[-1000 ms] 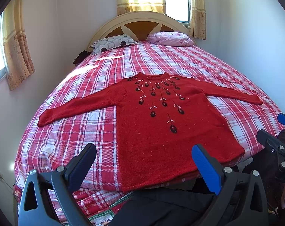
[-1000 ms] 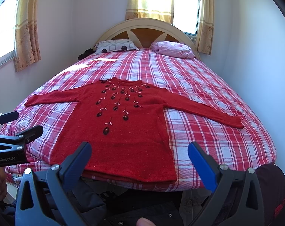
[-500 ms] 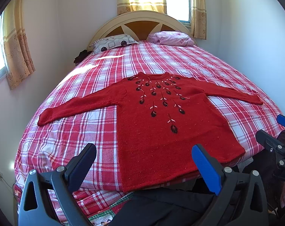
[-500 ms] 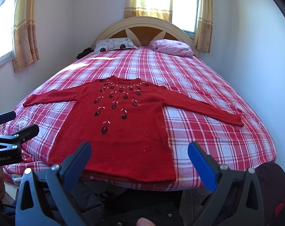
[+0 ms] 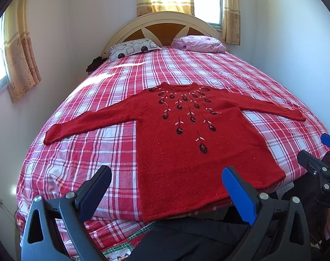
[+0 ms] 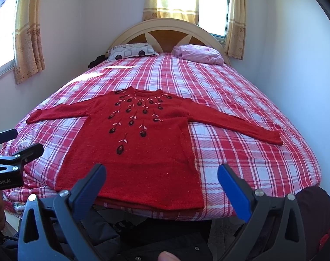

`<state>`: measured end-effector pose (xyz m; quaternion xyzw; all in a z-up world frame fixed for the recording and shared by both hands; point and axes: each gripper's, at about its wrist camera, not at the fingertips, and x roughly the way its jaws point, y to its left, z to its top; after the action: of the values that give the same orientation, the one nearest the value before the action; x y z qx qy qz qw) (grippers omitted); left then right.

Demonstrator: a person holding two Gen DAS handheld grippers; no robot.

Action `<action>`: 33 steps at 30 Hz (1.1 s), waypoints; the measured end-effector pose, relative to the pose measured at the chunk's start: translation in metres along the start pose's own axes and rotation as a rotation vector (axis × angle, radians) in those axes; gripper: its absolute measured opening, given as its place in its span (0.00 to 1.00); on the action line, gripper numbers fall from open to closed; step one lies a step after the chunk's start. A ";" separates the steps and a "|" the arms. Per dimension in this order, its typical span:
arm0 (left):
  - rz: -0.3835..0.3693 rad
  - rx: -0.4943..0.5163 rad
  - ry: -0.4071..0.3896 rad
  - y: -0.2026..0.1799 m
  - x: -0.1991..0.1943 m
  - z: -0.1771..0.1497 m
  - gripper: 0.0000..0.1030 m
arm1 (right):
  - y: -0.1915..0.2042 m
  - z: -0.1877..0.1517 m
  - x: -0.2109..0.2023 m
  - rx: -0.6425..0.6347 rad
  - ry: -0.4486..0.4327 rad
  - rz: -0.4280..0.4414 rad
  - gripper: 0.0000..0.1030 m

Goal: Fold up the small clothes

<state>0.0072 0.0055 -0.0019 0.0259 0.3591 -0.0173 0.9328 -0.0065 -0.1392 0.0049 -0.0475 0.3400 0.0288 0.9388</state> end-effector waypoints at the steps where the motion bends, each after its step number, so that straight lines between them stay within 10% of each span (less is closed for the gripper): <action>1: 0.001 -0.001 0.002 0.000 0.001 0.000 0.99 | 0.000 0.000 0.001 0.001 0.003 0.000 1.00; 20: 0.053 0.021 0.008 0.004 0.029 -0.005 0.99 | -0.010 -0.004 0.020 0.043 0.045 0.040 1.00; 33: 0.129 0.024 0.077 0.021 0.138 0.020 0.99 | -0.108 -0.005 0.109 0.200 0.095 -0.049 0.98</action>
<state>0.1238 0.0229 -0.0785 0.0610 0.3922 0.0396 0.9170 0.0837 -0.2445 -0.0614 0.0370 0.3841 -0.0306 0.9221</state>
